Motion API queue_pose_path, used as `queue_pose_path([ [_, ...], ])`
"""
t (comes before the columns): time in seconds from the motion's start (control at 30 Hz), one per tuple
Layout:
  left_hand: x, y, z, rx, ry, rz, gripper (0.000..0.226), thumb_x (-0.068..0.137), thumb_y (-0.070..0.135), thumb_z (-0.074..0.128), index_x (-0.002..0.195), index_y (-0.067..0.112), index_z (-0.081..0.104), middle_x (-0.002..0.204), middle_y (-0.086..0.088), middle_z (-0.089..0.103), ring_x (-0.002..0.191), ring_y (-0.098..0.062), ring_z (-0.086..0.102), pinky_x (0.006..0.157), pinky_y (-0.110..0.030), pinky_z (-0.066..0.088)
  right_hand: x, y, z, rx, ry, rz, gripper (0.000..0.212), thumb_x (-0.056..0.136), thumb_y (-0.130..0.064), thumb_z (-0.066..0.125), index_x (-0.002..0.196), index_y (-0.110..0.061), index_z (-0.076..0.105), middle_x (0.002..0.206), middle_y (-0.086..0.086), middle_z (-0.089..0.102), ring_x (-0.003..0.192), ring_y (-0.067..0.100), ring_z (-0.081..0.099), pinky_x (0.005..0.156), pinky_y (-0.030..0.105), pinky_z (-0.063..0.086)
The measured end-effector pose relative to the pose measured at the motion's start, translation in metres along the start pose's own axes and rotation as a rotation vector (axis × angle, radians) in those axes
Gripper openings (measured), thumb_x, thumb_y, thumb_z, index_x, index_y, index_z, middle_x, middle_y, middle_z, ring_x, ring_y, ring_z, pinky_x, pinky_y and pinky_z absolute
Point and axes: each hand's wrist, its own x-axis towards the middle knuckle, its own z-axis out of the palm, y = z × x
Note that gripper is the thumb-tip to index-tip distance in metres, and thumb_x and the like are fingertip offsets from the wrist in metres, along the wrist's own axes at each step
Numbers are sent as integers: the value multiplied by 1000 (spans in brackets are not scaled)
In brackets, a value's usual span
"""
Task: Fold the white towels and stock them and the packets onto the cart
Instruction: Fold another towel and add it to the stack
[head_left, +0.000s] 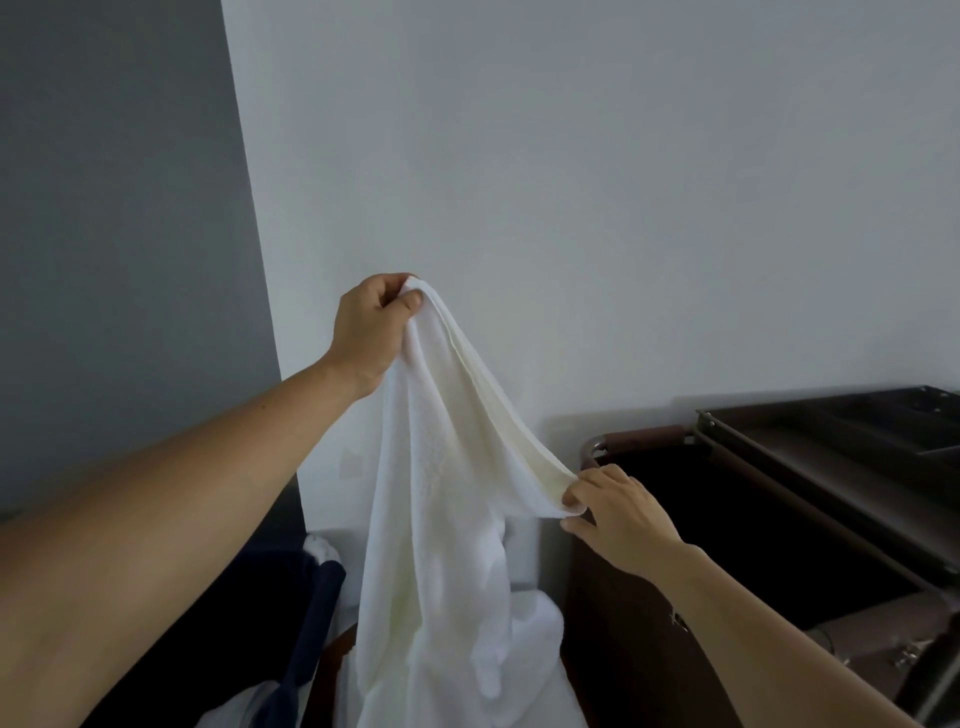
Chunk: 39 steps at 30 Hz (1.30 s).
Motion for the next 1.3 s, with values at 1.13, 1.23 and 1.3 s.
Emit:
queue_pose_path([
  [1.13,74,3,-91,-171,179,-89,21,100,15,55,120,12,59,102,3,62,88,-9,58,69,-20,48,79,-28,-195,628,794,255,28,90,-26,70,116,-22,60,87,-11,57,86,17,53,79,28,39],
  [1.23,70,-5,-99,-29,55,-158,19,100,16,56,117,9,61,101,1,61,92,-15,56,72,-24,47,98,-29,-200,640,594,402,49,92,-24,66,138,-13,53,109,6,64,101,27,59,90,34,46],
  [1.3,67,-8,-104,96,29,-160,7,99,16,58,103,13,63,98,3,61,92,-14,55,75,-25,45,104,-31,-206,732,549,403,26,90,-18,67,114,-7,70,90,8,68,80,24,67,72,36,54],
])
